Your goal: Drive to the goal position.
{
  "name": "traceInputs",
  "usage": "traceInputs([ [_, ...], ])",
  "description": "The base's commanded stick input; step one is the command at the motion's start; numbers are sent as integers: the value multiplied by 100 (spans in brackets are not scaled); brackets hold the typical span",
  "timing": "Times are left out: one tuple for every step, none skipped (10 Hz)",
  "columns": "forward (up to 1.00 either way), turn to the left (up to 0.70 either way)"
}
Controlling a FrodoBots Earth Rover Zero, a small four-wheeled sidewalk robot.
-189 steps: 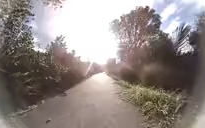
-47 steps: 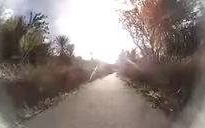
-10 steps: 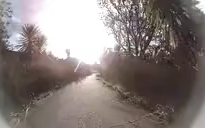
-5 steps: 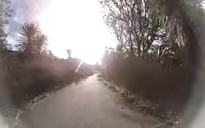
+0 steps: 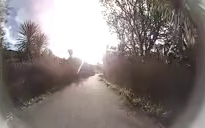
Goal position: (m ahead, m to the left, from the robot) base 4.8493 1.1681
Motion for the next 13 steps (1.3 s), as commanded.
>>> traceInputs([
  [50, 3],
  [50, 3],
  [50, 3],
  [50, 3],
  [50, 3],
  [50, 3],
  [50, 3],
  [50, 3],
  [50, 3],
  [50, 3],
  [50, 3],
  [50, 3],
  [50, 3],
])
